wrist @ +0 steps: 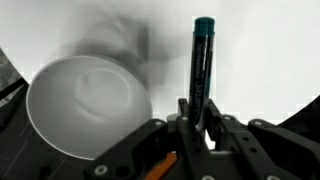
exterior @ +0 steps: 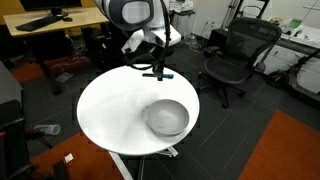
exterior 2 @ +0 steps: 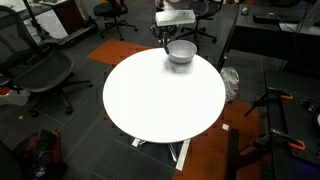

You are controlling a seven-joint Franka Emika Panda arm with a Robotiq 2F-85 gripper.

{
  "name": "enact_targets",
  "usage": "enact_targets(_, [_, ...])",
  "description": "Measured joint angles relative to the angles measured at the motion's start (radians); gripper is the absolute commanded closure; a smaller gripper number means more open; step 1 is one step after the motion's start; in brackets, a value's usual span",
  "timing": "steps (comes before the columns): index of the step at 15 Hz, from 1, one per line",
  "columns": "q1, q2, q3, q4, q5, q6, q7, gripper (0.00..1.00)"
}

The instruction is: Take the pen out of the bowl and put it on the table

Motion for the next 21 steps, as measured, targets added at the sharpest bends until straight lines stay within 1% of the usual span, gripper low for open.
enact_targets(4, [0.005, 0.011, 0.025, 0.007, 0.0, 0.0, 0.0, 0.95])
enact_targets(8, [0.005, 0.048, 0.041, 0.028, 0.0, 0.0, 0.0, 0.95])
enact_targets(18, [-0.008, 0.194, 0.043, 0.14, 0.0, 0.0, -0.006, 0.95])
enact_targets(19, [-0.01, 0.206, 0.043, 0.15, 0.0, 0.0, -0.006, 0.56])
enact_targets(20, [-0.013, 0.216, 0.043, 0.16, 0.0, 0.0, -0.006, 0.55])
enact_targets(21, [-0.015, 0.225, 0.043, 0.168, 0.0, 0.0, -0.008, 0.48])
